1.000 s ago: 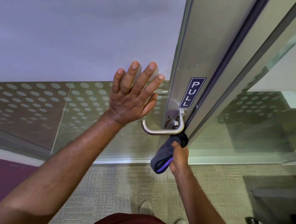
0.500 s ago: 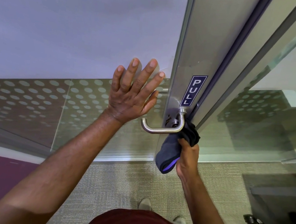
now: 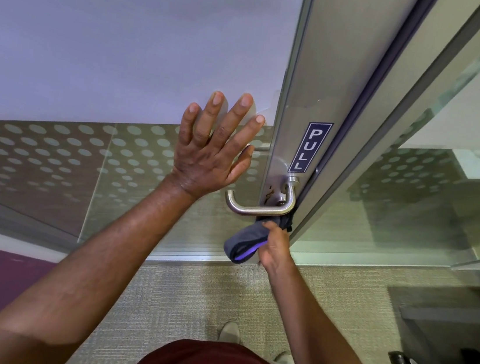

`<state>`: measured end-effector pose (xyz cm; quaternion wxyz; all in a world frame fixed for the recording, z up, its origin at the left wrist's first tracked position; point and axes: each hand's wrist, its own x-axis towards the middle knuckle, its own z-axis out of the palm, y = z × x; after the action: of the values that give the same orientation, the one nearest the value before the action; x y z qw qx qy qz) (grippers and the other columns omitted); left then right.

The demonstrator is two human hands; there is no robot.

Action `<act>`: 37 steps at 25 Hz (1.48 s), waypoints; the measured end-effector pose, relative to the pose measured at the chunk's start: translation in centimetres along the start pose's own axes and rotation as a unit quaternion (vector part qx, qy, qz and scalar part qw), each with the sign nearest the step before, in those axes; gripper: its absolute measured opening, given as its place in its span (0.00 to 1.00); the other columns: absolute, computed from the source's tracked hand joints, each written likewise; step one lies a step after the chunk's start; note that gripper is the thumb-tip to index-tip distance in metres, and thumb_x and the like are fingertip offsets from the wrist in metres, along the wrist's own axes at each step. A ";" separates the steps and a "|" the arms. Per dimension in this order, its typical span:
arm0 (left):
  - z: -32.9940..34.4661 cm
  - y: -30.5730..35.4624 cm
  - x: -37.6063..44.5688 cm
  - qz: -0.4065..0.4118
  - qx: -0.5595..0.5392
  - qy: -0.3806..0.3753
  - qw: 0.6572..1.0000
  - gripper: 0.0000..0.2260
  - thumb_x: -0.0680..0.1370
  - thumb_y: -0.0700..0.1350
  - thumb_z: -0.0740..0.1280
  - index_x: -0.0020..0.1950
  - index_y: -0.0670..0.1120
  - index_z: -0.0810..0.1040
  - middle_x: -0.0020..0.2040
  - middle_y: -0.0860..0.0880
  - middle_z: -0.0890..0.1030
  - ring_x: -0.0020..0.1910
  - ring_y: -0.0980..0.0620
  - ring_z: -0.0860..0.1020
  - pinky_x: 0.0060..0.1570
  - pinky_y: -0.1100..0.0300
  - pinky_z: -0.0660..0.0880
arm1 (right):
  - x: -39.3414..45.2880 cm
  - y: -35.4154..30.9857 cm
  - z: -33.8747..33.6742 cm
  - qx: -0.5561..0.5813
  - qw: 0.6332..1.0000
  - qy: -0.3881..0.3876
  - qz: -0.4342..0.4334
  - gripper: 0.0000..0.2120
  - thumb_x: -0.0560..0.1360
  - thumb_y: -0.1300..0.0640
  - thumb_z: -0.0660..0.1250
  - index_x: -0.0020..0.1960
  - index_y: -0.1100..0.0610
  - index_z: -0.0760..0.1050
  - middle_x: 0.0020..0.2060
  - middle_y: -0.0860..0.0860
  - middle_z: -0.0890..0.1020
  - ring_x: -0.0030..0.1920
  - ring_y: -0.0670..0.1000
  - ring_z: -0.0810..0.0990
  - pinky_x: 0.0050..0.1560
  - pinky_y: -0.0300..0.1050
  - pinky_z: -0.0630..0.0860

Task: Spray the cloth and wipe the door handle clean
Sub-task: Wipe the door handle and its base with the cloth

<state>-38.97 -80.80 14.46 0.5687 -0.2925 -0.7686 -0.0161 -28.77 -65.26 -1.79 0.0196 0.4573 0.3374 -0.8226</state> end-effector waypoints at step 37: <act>-0.3 0.0 0.1 -0.003 -0.015 -0.014 1.000 0.33 0.81 0.54 0.69 0.84 0.51 0.63 0.88 0.49 0.49 0.87 0.43 0.46 0.85 0.43 0.43 | 0.3 -1.5 1.0 0.219 0.965 0.048 0.135 0.08 0.81 0.62 0.60 0.59 0.59 0.74 0.57 0.58 0.79 0.70 0.59 0.76 0.75 0.56 0.69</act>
<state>-38.75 -80.87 14.68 0.5533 -0.2991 -0.7770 -0.0251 -30.16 -64.60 -0.89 0.0135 0.5311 0.0848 -0.8429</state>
